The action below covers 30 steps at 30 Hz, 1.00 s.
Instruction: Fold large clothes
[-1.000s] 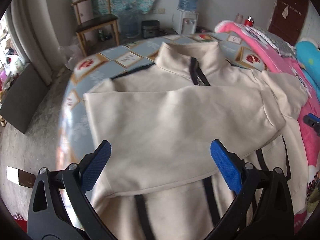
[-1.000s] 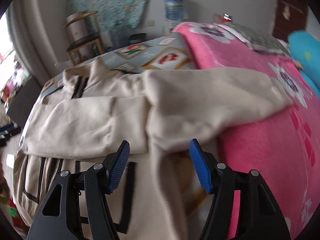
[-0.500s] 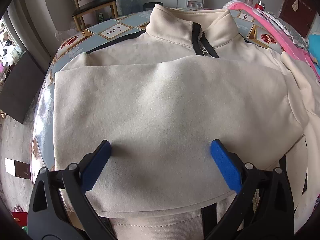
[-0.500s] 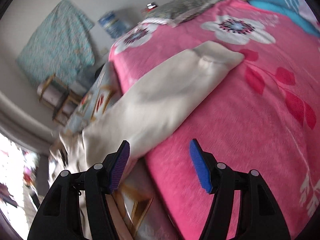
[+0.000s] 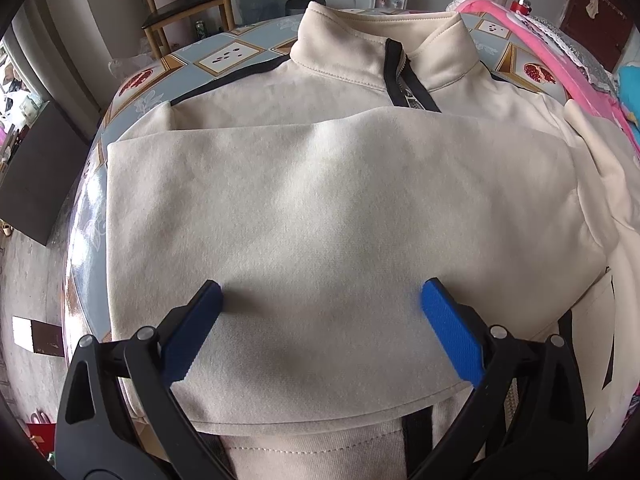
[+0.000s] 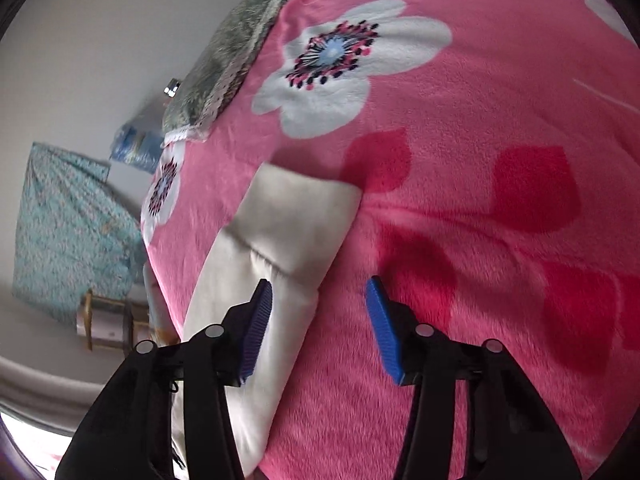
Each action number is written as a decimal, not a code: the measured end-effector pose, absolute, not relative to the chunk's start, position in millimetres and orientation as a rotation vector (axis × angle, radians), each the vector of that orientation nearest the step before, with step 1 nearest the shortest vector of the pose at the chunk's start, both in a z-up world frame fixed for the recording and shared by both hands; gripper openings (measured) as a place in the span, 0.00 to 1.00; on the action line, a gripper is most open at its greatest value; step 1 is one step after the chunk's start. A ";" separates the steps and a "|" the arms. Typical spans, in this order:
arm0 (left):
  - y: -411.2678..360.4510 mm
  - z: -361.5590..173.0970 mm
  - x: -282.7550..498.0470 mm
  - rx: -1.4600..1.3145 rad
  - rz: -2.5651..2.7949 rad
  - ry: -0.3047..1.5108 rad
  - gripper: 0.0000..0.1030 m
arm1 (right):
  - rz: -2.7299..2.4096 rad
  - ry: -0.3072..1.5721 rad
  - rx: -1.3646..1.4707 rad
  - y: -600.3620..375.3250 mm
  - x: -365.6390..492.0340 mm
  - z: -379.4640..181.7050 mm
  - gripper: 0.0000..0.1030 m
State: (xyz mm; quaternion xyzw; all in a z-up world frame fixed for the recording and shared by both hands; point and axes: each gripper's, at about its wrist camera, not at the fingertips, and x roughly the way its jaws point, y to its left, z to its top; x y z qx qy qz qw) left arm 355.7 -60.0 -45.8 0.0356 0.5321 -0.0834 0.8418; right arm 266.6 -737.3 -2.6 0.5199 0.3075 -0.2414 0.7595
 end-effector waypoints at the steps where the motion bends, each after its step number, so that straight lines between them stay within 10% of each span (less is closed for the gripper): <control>1: -59.8 -46.0 355.0 0.076 -0.178 1.119 0.94 | -0.518 0.667 1.134 -739.6 271.1 -4.1 0.41; 8: -59.4 -46.1 352.9 0.086 -0.194 1.101 0.94 | -0.539 0.707 1.065 -742.2 298.5 -7.3 0.12; 23: -58.7 -45.4 353.8 0.090 -0.217 1.110 0.94 | -0.031 0.488 0.527 -541.8 310.6 207.1 0.09; 30: -29.7 -32.3 349.0 -0.043 -0.252 1.115 0.94 | 0.333 0.497 0.377 -386.2 321.3 221.6 0.09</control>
